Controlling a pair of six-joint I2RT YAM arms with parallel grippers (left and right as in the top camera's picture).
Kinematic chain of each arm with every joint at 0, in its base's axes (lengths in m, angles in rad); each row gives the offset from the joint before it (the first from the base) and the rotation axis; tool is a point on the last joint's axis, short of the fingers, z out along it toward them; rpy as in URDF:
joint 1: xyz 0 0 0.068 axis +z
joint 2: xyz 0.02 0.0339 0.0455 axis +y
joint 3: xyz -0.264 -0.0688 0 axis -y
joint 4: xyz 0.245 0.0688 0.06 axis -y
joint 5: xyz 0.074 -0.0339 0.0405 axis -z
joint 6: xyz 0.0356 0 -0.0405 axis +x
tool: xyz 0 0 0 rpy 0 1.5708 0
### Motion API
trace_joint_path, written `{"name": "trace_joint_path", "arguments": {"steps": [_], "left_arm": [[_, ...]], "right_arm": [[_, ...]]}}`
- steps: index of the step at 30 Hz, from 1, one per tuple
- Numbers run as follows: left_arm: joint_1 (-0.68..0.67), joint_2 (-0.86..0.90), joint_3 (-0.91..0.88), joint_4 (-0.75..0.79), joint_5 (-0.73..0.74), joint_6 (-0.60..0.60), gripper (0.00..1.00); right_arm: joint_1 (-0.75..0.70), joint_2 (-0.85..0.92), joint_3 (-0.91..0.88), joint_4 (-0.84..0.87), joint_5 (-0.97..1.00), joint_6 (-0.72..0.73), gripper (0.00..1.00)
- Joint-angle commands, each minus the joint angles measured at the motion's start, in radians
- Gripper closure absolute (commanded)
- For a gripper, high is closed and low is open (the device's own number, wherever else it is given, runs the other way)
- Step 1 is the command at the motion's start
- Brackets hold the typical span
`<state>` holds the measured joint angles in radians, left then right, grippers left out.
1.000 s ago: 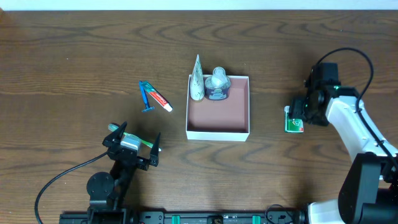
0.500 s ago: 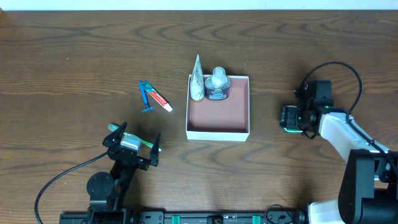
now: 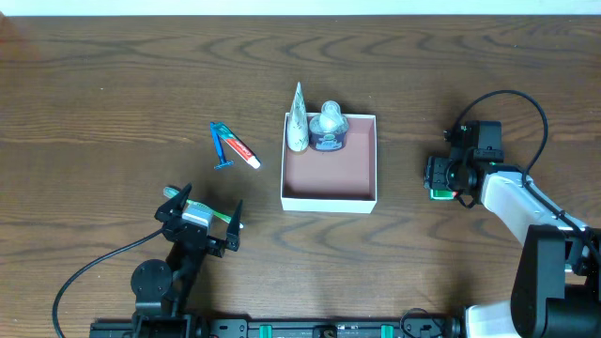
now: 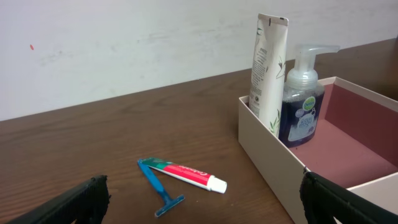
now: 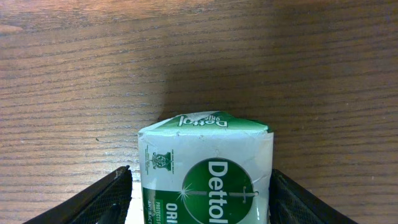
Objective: Pack container
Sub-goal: 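Carry the soap bar into the box and release it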
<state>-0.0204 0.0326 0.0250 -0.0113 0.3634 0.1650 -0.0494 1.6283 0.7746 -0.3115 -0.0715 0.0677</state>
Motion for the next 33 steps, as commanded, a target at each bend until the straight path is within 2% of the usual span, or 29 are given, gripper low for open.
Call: {"name": "trace_joint_path", "arguments": {"steps": [1,16,17,22,33], "left_arm": [[0.006,-0.002,-0.021,-0.032,0.011,0.013,0.02],[0.006,-0.002,-0.021,-0.032,0.011,0.013,0.02],[0.006,-0.002,-0.021,-0.032,0.011,0.013,0.02],[0.006,-0.002,-0.021,-0.032,0.011,0.013,0.02],[0.006,-0.002,-0.021,-0.032,0.011,0.013,0.02]], "right_arm": [[-0.006,-0.005,-0.006,0.005,-0.004,-0.018,0.31],[-0.006,-0.005,-0.063,0.027,-0.004,-0.017,0.32],[-0.006,-0.005,-0.063,0.027,-0.004,-0.016,0.33],[-0.006,-0.005,-0.064,0.027,-0.004,-0.013,0.53],[-0.003,-0.007,0.001,0.024,-0.063,0.025,0.59]]}}
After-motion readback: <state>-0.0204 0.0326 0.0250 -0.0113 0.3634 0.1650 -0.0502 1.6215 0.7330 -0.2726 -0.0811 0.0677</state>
